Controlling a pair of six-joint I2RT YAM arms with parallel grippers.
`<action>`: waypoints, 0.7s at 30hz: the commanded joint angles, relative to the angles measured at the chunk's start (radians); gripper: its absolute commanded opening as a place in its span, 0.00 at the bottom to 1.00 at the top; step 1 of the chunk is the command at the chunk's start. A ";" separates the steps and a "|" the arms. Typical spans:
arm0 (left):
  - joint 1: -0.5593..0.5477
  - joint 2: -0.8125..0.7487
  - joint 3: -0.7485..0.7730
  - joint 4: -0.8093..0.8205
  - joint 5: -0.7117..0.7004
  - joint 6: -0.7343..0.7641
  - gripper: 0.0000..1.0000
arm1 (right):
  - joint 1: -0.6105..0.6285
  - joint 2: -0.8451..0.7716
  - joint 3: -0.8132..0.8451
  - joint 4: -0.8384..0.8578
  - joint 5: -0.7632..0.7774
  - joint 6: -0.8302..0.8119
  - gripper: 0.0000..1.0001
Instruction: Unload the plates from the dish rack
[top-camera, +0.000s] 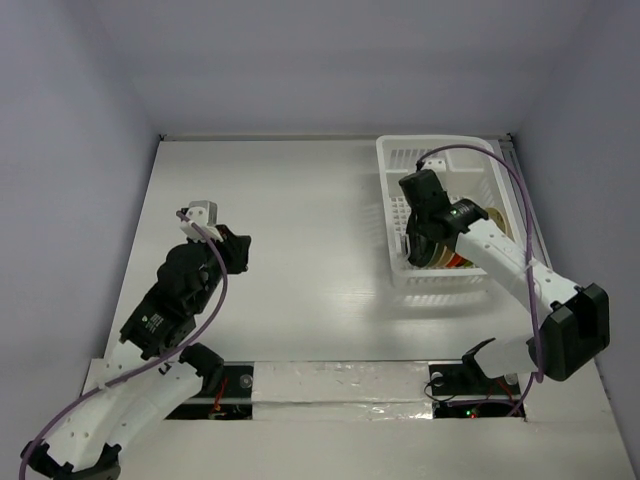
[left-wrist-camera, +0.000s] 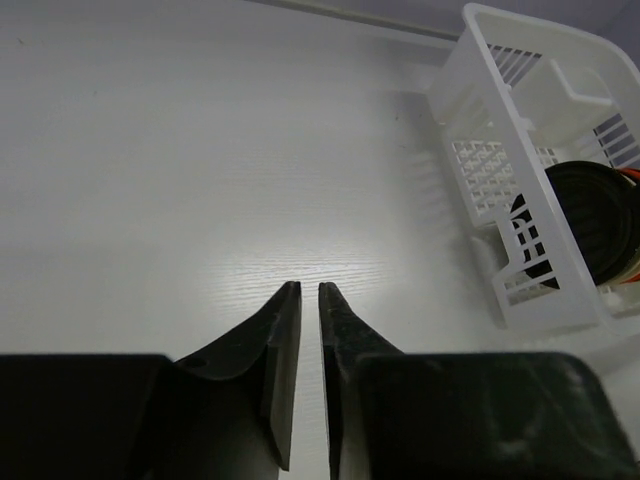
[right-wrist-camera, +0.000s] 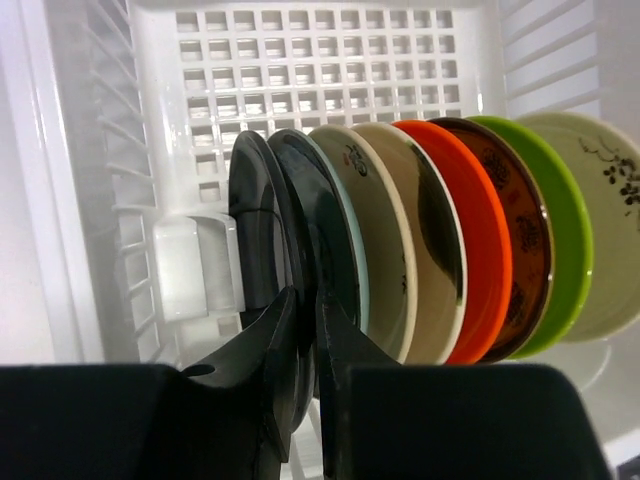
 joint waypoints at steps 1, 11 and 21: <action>0.026 0.005 0.007 0.044 0.045 0.006 0.12 | 0.015 -0.045 0.097 0.002 0.087 -0.037 0.00; 0.107 -0.031 -0.001 0.051 0.056 -0.011 0.65 | 0.042 -0.092 0.189 -0.049 0.135 -0.058 0.00; 0.172 -0.057 -0.004 0.054 0.056 -0.021 0.67 | 0.110 -0.221 0.207 0.149 -0.147 -0.018 0.00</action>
